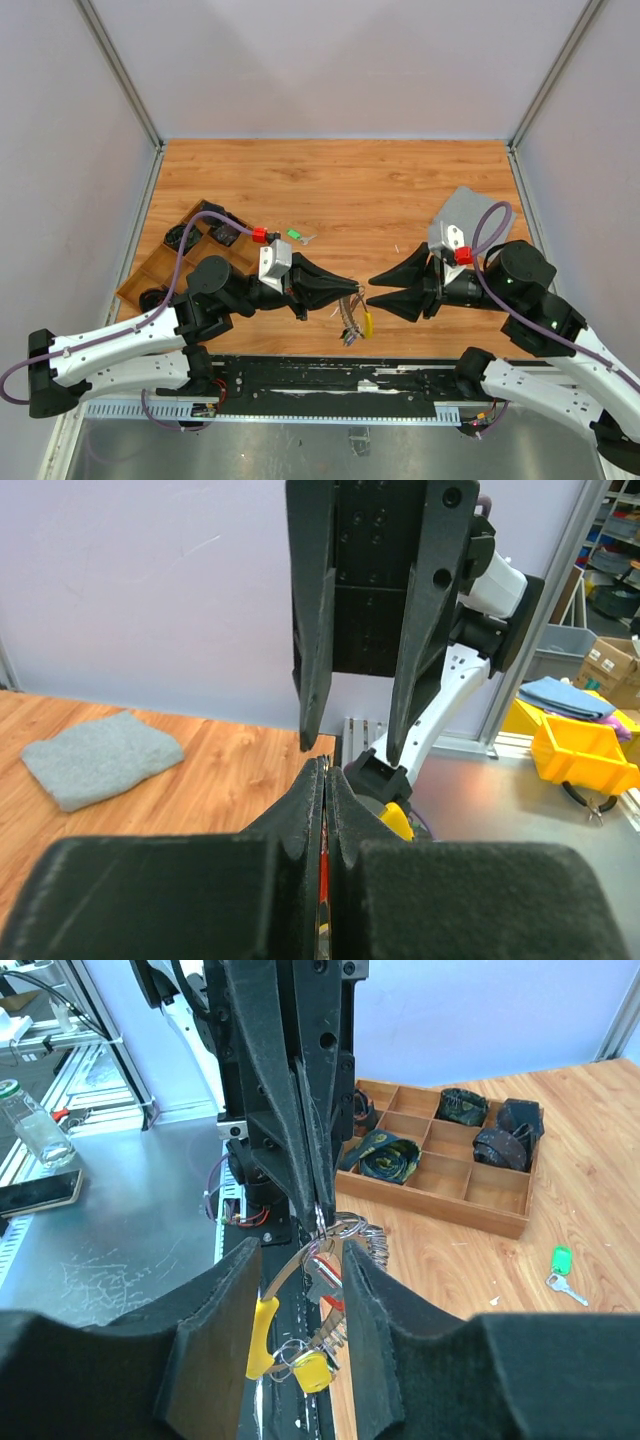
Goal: Put the keys on the keyring
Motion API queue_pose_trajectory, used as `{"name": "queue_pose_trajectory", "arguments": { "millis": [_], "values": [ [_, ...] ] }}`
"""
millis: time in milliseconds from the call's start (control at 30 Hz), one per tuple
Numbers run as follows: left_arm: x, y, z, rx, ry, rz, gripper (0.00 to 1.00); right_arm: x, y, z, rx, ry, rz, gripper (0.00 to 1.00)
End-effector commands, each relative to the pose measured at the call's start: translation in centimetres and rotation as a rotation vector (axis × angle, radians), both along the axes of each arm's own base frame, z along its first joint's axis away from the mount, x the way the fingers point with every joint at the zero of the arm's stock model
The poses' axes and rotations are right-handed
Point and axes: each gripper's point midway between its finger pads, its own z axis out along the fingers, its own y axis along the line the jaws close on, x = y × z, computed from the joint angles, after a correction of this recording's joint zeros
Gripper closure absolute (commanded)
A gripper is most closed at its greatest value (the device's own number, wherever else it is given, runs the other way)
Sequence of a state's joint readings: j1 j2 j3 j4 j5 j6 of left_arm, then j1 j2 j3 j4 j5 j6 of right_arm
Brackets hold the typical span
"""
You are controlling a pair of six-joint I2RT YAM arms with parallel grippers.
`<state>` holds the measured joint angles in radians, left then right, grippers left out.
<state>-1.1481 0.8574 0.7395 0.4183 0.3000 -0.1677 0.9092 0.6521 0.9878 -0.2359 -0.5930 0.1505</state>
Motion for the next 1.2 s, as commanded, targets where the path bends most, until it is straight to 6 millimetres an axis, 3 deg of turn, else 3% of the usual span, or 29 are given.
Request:
{"name": "queue_pose_trajectory", "arguments": {
  "millis": [0, 167, 300, 767, 900, 1033, 1167],
  "values": [
    [-0.7, 0.6, 2.4, -0.084, -0.029, -0.015, 1.0, -0.1, -0.4, 1.1, 0.038, -0.026, -0.021, 0.63],
    [-0.9, 0.6, 2.6, -0.086, -0.037, -0.026, 1.0, -0.3, 0.2, 0.1, 0.002, -0.005, 0.016, 0.7],
    [-1.0, 0.5, 2.6, -0.085, -0.04, -0.035, 0.99, -0.6, 0.7, 0.1, -0.003, -0.001, 0.047, 0.71],
    [-1.2, 0.5, 2.5, -0.082, -0.043, -0.047, 0.99, -0.8, 1.2, -0.1, -0.007, 0.012, 0.084, 0.89],
    [-1.3, 0.4, 2.5, -0.08, -0.042, -0.053, 1.0, -0.9, 1.3, 0.1, -0.005, 0.011, 0.088, 0.99],
    [-1.3, 0.4, 2.3, -0.075, -0.04, -0.056, 0.99, -0.6, 1.0, 0.3, -0.029, 0.009, 0.068, 0.99],
    [-1.1, 0.4, 2.2, -0.066, -0.035, -0.042, 0.82, 0.1, -0.2, -0.5, -0.143, 0.029, -0.005, 0.99]
  ]
}}
